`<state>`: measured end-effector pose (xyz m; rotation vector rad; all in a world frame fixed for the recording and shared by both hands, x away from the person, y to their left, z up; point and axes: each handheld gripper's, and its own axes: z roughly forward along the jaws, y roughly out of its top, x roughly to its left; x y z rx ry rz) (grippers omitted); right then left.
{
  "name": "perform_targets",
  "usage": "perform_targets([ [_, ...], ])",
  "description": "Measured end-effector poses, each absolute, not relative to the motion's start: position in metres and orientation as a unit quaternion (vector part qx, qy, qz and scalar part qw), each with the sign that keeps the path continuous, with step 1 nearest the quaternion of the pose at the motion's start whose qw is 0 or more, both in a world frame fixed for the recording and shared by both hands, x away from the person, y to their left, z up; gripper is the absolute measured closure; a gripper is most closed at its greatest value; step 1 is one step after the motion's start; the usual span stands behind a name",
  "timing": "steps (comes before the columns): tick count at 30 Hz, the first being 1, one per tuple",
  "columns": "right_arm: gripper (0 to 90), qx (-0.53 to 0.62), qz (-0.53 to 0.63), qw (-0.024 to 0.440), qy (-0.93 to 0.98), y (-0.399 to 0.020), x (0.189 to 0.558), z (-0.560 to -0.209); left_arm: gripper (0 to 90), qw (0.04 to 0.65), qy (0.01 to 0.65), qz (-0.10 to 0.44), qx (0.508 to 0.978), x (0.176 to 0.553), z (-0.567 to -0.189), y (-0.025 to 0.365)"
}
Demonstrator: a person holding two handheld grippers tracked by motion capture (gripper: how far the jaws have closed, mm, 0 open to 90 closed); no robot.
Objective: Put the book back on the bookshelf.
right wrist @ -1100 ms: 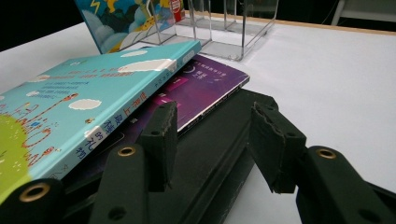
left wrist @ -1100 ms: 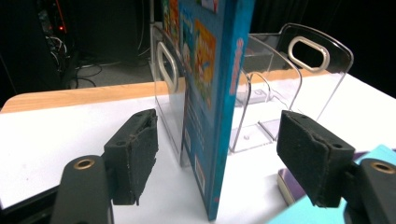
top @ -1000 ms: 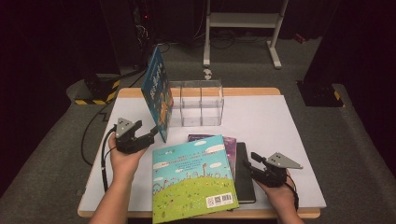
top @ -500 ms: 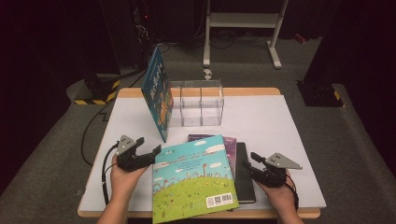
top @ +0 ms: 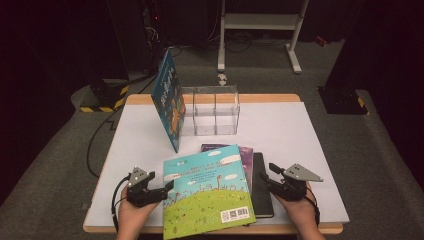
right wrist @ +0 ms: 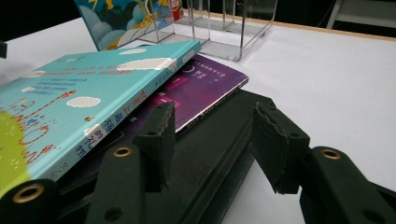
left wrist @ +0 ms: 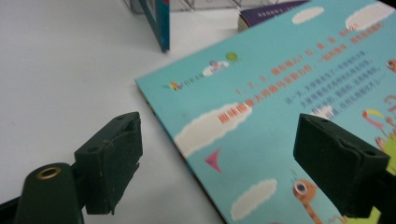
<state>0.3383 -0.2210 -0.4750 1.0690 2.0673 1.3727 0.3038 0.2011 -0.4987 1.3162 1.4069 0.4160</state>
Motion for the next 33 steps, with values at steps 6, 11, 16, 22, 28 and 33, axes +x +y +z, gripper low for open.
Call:
perform_targets([
  [6,48.8,0.383,0.493,0.223,0.748,-0.220,0.337,-0.473,14.8,0.537,0.601,0.160,0.569,0.299,-0.509,0.195],
  [11,47.1,0.371,0.495,0.232,0.751,-0.215,0.333,-0.466,14.3,0.536,0.605,0.149,0.570,0.297,-0.513,0.192],
  [16,47.0,0.350,0.496,0.226,0.762,-0.201,0.328,-0.462,14.2,0.545,0.605,0.125,0.567,0.296,-0.514,0.191],
  [22,45.9,0.337,0.497,0.220,0.768,-0.190,0.323,-0.460,14.0,0.551,0.606,0.115,0.562,0.295,-0.515,0.189],
  [28,45.3,0.332,0.499,0.212,0.772,-0.184,0.321,-0.459,13.8,0.551,0.611,0.116,0.556,0.295,-0.515,0.187],
  [33,45.4,0.332,0.495,0.208,0.776,-0.180,0.322,-0.462,14.4,0.550,0.611,0.115,0.557,0.295,-0.514,0.188],
])
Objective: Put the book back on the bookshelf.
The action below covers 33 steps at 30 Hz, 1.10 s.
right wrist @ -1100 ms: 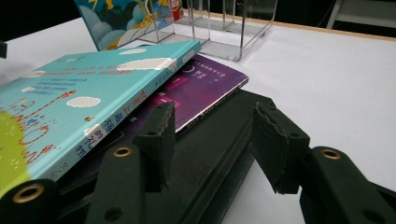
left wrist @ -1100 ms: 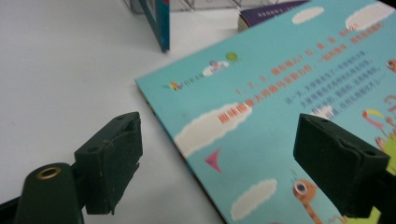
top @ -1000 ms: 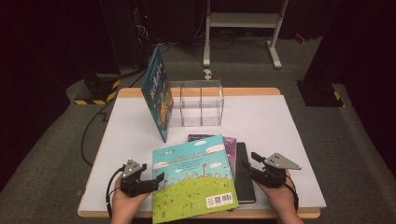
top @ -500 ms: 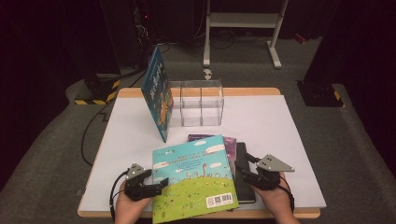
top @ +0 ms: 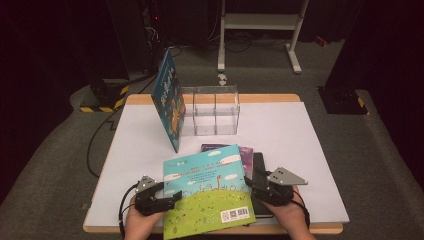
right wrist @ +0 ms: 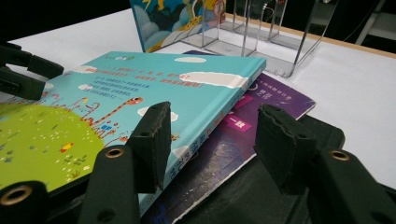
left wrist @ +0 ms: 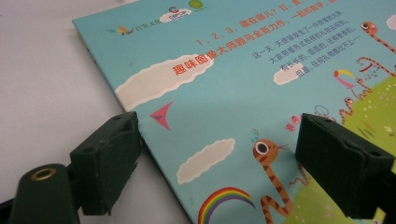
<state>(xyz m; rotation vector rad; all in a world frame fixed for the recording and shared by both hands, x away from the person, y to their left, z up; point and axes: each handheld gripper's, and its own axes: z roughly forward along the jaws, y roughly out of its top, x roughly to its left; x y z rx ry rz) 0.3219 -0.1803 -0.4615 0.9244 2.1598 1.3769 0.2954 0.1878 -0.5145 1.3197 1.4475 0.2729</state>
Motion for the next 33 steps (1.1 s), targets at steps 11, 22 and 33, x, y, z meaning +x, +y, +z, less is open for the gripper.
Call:
perform_targets([
  [11,45.3,0.329,0.475,0.218,0.787,-0.176,0.325,-0.468,15.6,0.550,0.612,0.103,0.559,0.297,-0.513,0.189],
  [22,45.2,0.343,0.460,0.228,0.787,-0.188,0.326,-0.460,16.8,0.558,0.595,0.093,0.570,0.300,-0.513,0.175],
  [33,45.9,0.344,0.473,0.245,0.773,-0.191,0.317,-0.469,17.7,0.579,0.585,0.110,0.556,0.294,-0.511,0.176],
])
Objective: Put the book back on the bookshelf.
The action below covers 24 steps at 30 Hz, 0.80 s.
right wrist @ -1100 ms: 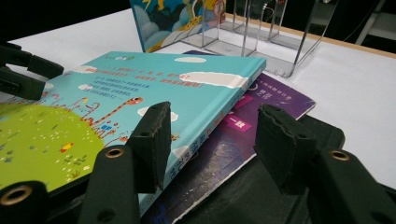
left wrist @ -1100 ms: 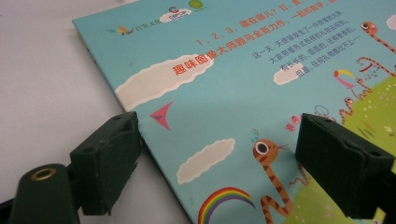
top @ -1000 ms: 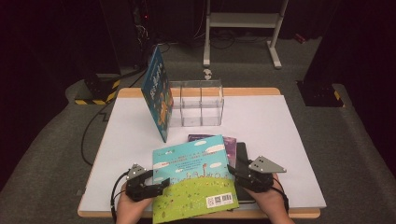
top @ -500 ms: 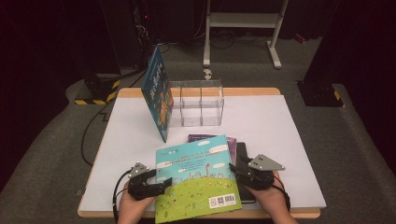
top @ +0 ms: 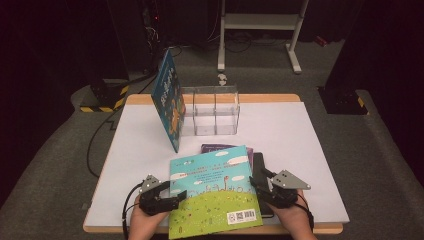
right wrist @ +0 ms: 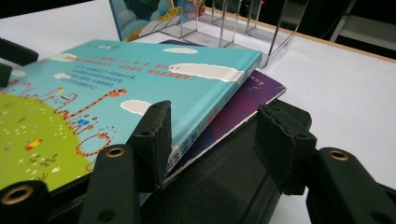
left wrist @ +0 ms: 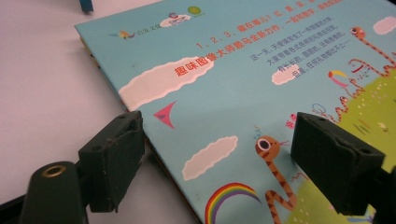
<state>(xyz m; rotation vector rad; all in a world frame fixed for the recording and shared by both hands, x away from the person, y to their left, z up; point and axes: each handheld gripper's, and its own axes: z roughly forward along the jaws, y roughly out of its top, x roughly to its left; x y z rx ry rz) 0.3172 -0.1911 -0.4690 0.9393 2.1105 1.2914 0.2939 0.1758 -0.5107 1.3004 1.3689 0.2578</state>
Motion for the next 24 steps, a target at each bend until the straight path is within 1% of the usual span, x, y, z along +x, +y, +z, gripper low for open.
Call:
perform_targets([
  [4,46.1,0.351,0.469,0.236,0.775,-0.193,0.319,-0.474,17.5,0.599,0.581,0.113,0.539,0.289,-0.506,0.179],
  [9,46.2,0.358,0.471,0.226,0.774,-0.195,0.320,-0.479,18.1,0.603,0.579,0.110,0.537,0.287,-0.503,0.180],
  [16,46.2,0.355,0.465,0.234,0.777,-0.195,0.318,-0.478,19.8,0.599,0.581,0.116,0.538,0.290,-0.500,0.177],
  [22,46.1,0.362,0.464,0.236,0.773,-0.202,0.319,-0.478,20.3,0.600,0.576,0.116,0.543,0.296,-0.498,0.169],
  [24,46.2,0.368,0.464,0.235,0.771,-0.206,0.319,-0.478,20.2,0.604,0.577,0.112,0.539,0.298,-0.498,0.164],
])
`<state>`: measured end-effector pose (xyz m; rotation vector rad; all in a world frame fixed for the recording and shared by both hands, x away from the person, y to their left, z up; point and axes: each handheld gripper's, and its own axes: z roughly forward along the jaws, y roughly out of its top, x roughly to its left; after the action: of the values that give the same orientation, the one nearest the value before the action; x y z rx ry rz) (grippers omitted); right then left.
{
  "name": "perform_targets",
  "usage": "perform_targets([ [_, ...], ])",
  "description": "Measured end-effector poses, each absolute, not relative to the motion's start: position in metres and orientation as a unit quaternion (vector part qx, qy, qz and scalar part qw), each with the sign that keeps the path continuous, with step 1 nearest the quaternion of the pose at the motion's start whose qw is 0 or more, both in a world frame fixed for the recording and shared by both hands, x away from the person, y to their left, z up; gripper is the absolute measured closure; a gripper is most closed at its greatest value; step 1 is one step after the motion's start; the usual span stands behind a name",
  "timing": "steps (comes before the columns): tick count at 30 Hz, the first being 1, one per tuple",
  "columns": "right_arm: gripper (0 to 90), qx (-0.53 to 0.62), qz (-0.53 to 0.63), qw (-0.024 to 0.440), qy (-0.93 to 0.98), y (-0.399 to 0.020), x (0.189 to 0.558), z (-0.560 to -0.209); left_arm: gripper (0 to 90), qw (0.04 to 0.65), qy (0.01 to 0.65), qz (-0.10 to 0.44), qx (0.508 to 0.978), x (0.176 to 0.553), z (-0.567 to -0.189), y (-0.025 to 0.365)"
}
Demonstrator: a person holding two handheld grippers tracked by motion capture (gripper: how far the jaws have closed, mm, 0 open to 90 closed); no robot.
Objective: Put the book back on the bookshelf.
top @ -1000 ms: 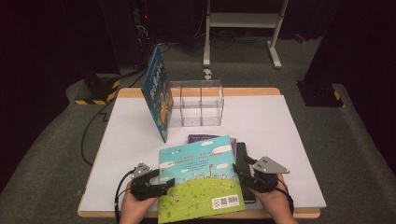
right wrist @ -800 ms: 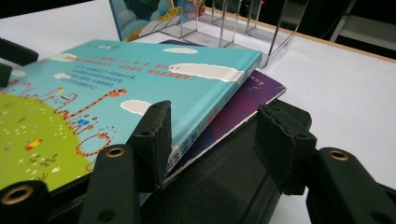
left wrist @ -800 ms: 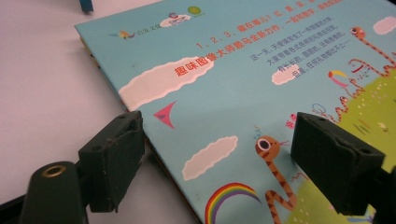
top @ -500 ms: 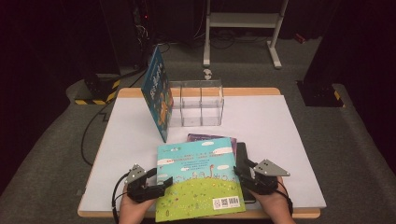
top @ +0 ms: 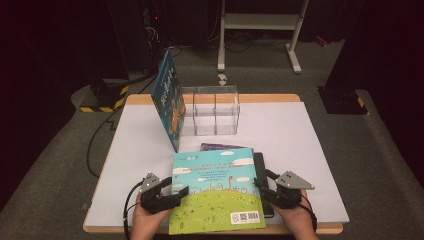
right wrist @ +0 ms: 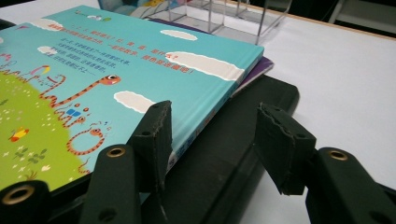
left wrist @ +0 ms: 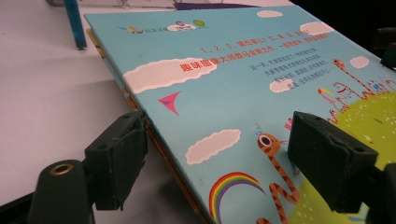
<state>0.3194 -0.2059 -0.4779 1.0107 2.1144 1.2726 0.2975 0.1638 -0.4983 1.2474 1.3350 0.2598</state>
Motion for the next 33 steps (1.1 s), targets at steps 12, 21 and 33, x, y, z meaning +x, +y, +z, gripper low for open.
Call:
perform_targets([
  [12,46.6,0.390,0.462,0.238,0.760,-0.222,0.321,-0.479,19.7,0.601,0.564,0.117,0.553,0.309,-0.496,0.146],
  [21,48.2,0.416,0.460,0.242,0.746,-0.236,0.323,-0.478,19.7,0.603,0.555,0.112,0.563,0.317,-0.493,0.128],
  [33,39.7,0.409,0.471,0.221,0.750,-0.230,0.318,-0.476,20.8,0.615,0.530,0.119,0.572,0.307,-0.498,0.129],
])
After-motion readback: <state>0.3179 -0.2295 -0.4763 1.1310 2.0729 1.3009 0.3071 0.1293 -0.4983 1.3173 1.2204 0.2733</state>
